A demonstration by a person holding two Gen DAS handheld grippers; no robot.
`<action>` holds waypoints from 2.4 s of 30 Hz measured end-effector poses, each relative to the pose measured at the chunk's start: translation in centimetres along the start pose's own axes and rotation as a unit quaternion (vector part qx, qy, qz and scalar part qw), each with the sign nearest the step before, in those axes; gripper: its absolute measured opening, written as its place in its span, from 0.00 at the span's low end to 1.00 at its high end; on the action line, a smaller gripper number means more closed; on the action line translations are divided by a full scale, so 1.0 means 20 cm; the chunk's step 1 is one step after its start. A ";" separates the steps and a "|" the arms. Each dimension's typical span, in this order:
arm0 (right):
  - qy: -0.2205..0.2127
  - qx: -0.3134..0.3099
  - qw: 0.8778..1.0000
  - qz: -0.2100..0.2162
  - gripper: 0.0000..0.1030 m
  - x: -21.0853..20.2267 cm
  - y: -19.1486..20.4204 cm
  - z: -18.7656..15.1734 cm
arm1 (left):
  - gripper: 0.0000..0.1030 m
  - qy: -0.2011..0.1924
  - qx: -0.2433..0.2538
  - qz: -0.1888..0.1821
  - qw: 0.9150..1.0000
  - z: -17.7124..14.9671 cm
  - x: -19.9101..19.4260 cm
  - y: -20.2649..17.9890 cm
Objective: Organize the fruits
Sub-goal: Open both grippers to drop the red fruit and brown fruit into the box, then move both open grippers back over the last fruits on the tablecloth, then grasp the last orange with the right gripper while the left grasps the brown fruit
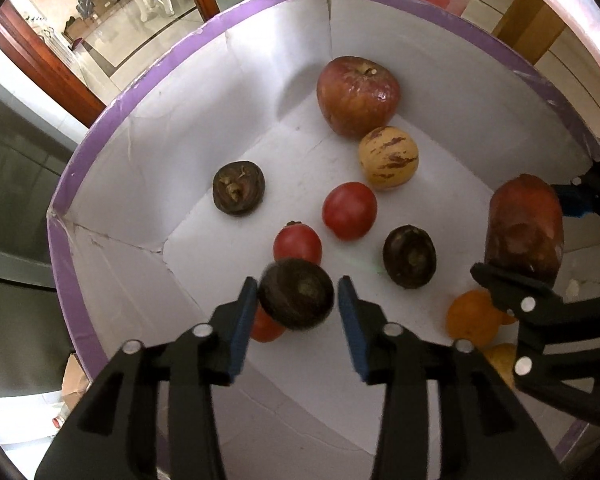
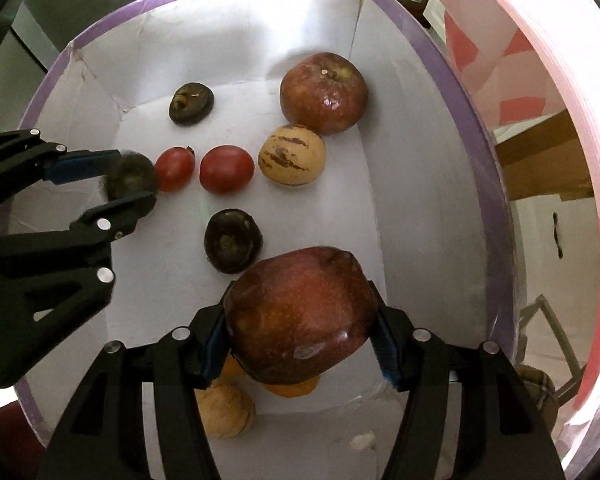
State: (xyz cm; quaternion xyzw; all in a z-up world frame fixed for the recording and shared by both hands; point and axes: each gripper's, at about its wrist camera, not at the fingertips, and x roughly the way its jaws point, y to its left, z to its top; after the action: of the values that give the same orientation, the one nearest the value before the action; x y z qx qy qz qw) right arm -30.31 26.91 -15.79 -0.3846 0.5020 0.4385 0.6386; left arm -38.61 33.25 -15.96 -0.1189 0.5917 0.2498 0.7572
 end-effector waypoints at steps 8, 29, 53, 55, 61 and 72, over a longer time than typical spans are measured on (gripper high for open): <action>-0.034 -0.003 0.999 0.007 0.70 -0.12 0.01 -0.01 | 0.76 -0.006 -0.005 0.018 1.000 0.02 -0.01 0.01; -0.164 -0.012 0.986 0.040 0.79 -0.76 -0.06 -0.24 | 0.86 -0.058 -0.037 0.122 0.990 0.20 -0.38 -0.01; -0.312 0.482 0.809 -0.124 0.85 -1.21 -1.96 -1.37 | 0.98 -0.246 0.110 -0.177 0.947 1.29 -0.89 -2.10; -0.319 0.508 0.790 -0.127 0.85 -1.18 -2.05 -1.44 | 0.98 -0.243 0.101 -0.196 0.945 1.38 -0.84 -2.20; -0.317 0.546 0.768 -0.112 0.85 -1.14 -2.28 -1.47 | 0.98 -0.233 0.055 -0.262 0.935 1.56 -0.77 -2.21; -0.282 0.542 0.782 -0.124 0.85 -1.03 -2.80 -1.11 | 0.98 -0.238 0.048 -0.291 0.926 1.55 -0.78 -2.18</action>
State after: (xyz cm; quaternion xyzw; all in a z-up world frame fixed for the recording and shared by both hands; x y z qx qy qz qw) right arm 13.73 -15.25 2.76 0.1066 0.4027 0.1006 0.9035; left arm 7.19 7.43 2.24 -0.1861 0.3452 0.0107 0.9198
